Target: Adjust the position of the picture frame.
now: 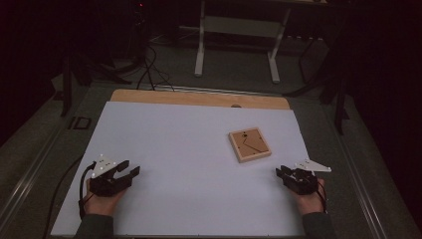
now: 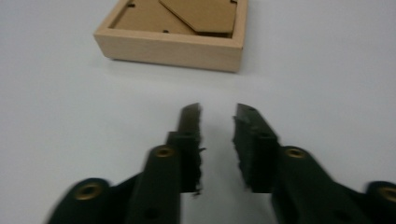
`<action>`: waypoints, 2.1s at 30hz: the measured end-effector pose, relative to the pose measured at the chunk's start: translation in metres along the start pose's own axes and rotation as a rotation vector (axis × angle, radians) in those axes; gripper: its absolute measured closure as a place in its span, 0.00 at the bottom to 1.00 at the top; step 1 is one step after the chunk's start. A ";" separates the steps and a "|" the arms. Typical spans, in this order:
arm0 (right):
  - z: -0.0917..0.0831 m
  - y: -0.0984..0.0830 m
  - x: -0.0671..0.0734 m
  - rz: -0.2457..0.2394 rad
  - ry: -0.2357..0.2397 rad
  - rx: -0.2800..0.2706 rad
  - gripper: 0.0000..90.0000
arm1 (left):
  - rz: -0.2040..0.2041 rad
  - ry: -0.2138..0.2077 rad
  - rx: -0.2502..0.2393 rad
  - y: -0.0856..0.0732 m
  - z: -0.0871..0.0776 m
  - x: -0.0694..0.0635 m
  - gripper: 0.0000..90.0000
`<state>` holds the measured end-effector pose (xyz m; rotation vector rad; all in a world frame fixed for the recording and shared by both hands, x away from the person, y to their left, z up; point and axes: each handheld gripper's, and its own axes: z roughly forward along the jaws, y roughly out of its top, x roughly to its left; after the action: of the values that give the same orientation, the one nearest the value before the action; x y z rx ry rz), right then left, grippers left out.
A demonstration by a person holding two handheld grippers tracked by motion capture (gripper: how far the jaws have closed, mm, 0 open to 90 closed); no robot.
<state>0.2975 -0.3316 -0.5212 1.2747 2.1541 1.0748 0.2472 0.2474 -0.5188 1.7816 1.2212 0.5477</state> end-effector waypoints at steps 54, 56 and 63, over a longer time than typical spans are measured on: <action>0.052 0.060 -0.025 0.022 -0.040 -0.025 1.00 | 0.013 0.029 -0.010 0.000 -0.001 -0.001 0.55; 0.055 0.061 -0.026 0.029 -0.039 -0.022 1.00 | 0.015 0.030 -0.010 0.000 -0.001 -0.001 0.55; 0.066 0.060 -0.030 0.069 -0.033 -0.014 1.00 | 0.017 0.032 -0.008 0.000 0.000 -0.002 0.55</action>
<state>0.3899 -0.3143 -0.5152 1.3597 2.0885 1.0862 0.2465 0.2460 -0.5185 1.7842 1.2244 0.5925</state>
